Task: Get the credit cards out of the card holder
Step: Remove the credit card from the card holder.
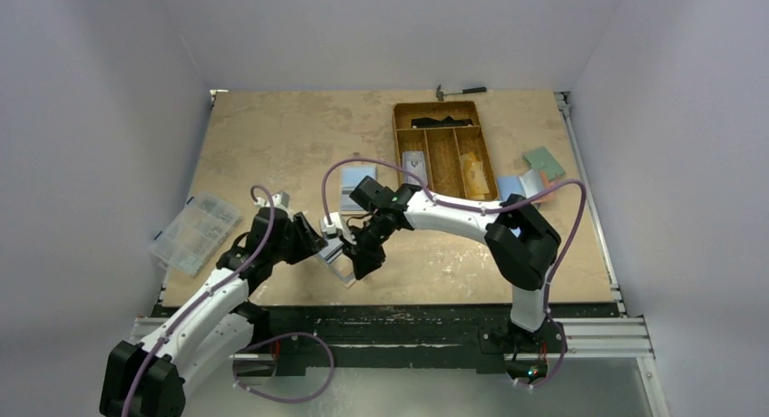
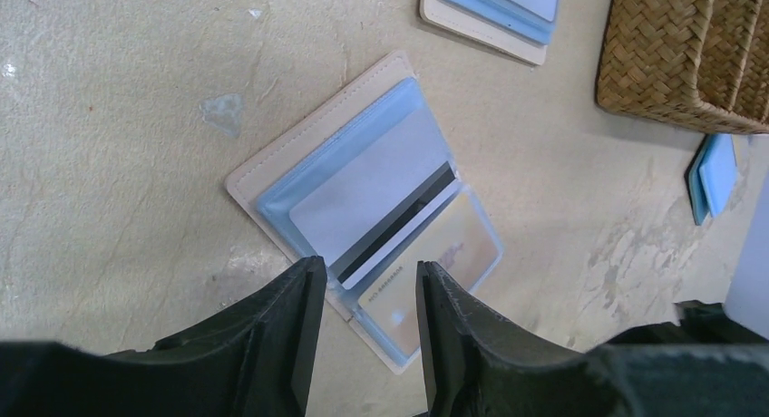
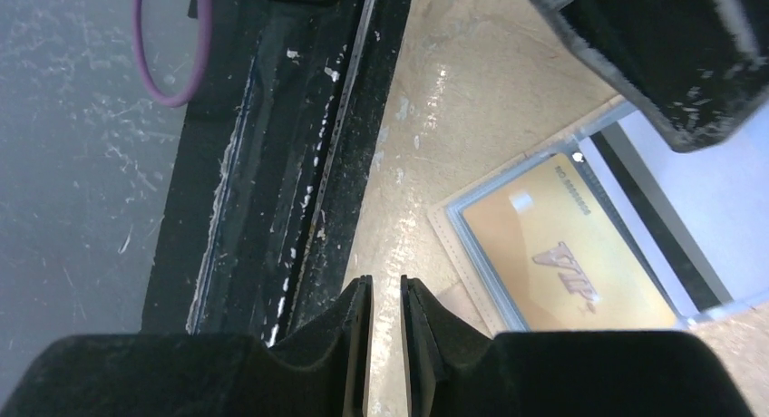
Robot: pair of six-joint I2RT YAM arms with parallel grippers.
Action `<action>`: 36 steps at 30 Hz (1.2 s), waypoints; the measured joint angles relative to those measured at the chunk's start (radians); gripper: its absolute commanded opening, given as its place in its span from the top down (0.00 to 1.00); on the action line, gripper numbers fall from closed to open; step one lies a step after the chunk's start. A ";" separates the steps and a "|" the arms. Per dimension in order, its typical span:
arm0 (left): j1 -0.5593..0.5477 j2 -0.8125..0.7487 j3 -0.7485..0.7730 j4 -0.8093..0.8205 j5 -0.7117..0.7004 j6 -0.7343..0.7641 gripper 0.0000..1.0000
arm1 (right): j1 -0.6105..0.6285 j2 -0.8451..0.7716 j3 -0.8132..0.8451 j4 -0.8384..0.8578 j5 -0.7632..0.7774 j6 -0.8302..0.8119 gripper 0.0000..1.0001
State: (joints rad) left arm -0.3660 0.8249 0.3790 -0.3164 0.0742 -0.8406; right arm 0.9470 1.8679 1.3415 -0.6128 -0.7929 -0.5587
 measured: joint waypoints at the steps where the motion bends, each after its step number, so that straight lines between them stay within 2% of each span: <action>1: 0.000 -0.006 0.000 -0.003 0.002 -0.005 0.54 | 0.005 0.010 0.000 0.004 0.008 0.004 0.75; 6: 0.000 -0.011 0.000 -0.003 0.007 0.004 0.49 | 0.033 0.048 0.000 0.038 0.027 0.059 0.73; 10: 0.000 0.069 0.022 0.000 0.005 0.053 0.42 | 0.032 0.058 -0.002 0.073 0.051 0.103 0.74; 15: 0.000 0.198 0.104 0.000 -0.035 0.119 0.42 | 0.031 0.071 -0.006 0.111 0.093 0.140 0.75; 19: 0.000 0.226 0.130 0.014 -0.066 0.140 0.43 | 0.034 0.078 -0.010 0.107 0.107 0.135 0.75; 22: 0.000 0.225 0.130 0.013 -0.093 0.145 0.44 | 0.054 0.078 -0.010 0.103 0.114 0.109 0.77; 27: 0.000 0.174 0.130 -0.018 -0.151 0.116 0.44 | 0.183 0.078 -0.010 0.098 0.137 0.066 0.86; 30: 0.000 0.113 0.130 -0.056 -0.207 0.069 0.44 | 0.238 0.078 -0.010 0.105 0.167 0.063 0.87; 36: 0.000 -0.004 0.130 -0.129 -0.302 -0.040 0.45 | 0.245 0.080 -0.010 0.159 0.308 0.095 0.89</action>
State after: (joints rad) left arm -0.3656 0.8211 0.5091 -0.4450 -0.2279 -0.8806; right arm 1.1919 1.9480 1.3319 -0.4538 -0.4850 -0.4641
